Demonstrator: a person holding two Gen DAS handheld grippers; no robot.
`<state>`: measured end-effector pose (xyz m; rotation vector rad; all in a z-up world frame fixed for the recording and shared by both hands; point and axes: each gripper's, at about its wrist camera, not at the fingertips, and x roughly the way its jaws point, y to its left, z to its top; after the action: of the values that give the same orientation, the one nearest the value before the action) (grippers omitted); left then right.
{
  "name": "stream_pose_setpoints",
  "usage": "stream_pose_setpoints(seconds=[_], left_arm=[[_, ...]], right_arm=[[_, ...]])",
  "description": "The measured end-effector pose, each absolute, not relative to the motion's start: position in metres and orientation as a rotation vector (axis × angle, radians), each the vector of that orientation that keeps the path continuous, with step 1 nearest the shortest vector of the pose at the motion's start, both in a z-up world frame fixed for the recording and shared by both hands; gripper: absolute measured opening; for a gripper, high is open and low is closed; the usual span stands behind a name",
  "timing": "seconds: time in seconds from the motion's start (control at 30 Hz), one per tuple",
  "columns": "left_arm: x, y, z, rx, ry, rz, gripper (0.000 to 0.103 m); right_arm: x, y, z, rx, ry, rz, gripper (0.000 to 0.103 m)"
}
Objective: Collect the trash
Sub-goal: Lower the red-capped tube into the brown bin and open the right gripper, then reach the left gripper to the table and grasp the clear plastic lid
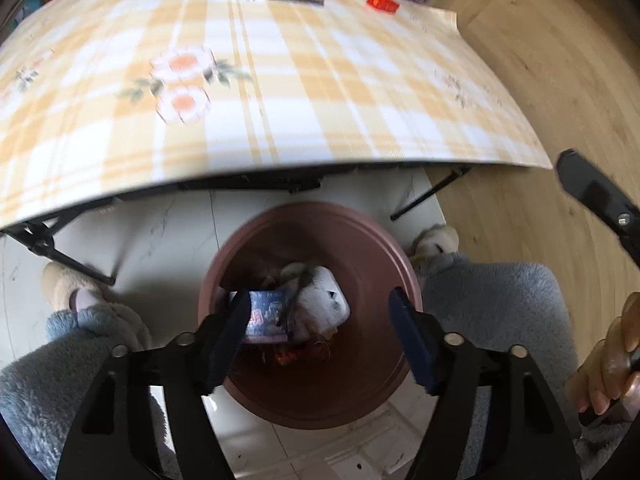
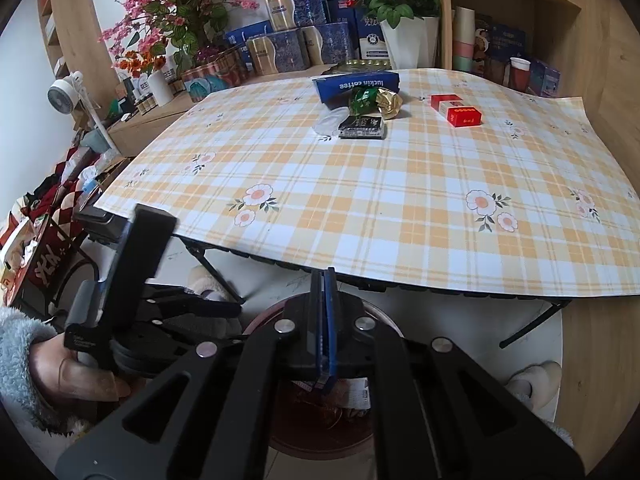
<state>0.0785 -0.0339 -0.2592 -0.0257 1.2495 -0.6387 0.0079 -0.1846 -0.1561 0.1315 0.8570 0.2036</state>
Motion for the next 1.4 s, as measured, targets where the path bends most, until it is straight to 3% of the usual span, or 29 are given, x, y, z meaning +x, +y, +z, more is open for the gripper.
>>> stream_pose_setpoints(seconds=[0.13,0.27,0.3,0.4,0.47,0.53,0.6,1.0,1.4], left_arm=[[0.075,-0.015,-0.229,-0.081,1.125,-0.591,0.084],[0.069,0.011,-0.191,-0.119,0.95,-0.499,0.089],[0.068,0.016,-0.183,-0.125,0.915,-0.478,0.089],[0.066,0.03,-0.162,-0.156,0.829,-0.425,0.091],[0.068,0.038,-0.154,-0.164,0.802,-0.397,0.091],[0.073,0.045,-0.148,-0.172,0.79,-0.377,0.092],[0.075,0.046,-0.146,-0.176,0.787,-0.368,0.092],[0.119,0.032,-0.16,-0.196,0.862,-0.437,0.092],[0.253,-0.039,-0.175,-0.121,0.915,-0.549,0.092]], right_arm=[[0.009,-0.189,-0.156,0.139,0.853,0.176,0.006],[0.008,-0.195,-0.157,0.158,0.843,0.149,0.011],[0.008,-0.197,-0.157,0.164,0.838,0.145,0.024],[0.005,-0.202,-0.155,0.176,0.804,0.128,0.077],[0.005,-0.205,-0.154,0.174,0.797,0.123,0.08],[0.007,-0.21,-0.155,0.183,0.794,0.105,0.093],[0.008,-0.214,-0.156,0.199,0.79,0.096,0.097],[0.029,-0.247,-0.185,0.276,0.853,0.035,0.097],[0.098,-0.278,-0.19,0.212,0.842,0.022,0.097]])
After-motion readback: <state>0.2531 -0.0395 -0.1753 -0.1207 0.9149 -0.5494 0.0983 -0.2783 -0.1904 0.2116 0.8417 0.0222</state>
